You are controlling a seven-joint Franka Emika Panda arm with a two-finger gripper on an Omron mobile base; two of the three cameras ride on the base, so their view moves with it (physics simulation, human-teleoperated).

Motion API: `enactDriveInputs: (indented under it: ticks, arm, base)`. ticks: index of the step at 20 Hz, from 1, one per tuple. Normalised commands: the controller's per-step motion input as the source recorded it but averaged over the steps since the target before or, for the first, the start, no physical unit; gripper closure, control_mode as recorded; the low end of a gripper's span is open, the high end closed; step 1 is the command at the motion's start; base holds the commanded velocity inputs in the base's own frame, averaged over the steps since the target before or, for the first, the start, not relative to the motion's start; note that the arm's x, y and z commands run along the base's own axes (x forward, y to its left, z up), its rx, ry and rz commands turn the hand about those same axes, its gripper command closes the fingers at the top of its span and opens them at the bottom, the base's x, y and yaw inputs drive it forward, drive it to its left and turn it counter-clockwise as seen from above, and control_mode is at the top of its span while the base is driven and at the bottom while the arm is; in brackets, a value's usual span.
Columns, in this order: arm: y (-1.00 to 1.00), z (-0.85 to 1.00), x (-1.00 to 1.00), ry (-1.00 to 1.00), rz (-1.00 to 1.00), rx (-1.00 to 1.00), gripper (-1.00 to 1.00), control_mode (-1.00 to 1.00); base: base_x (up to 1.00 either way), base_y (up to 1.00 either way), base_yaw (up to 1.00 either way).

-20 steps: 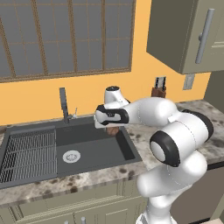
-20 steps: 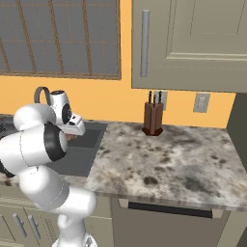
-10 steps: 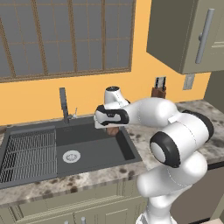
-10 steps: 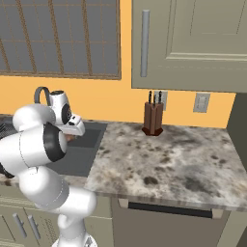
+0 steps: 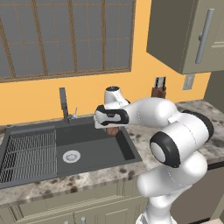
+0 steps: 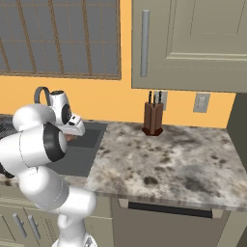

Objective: Turn on the sink faucet. Then move the potato from the counter to the sink. Turn off the sink. Move the vegetable from the sink to the pot next to the stove. Finally move the pot to the front left burner.

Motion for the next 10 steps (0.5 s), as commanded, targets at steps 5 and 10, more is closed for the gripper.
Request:
enactDriveInputs:
  ticks: [5, 10]
  arm:
    - [0.0, 0.0, 0.0, 0.0, 0.0, 0.0, 1.0, 1.0]
    - [0.0, 0.0, 0.0, 0.0, 0.0, 0.0, 1.0, 1.0]
  base:
    - [0.0, 0.0, 0.0]
    - [-0.38, 0.0, 0.0]
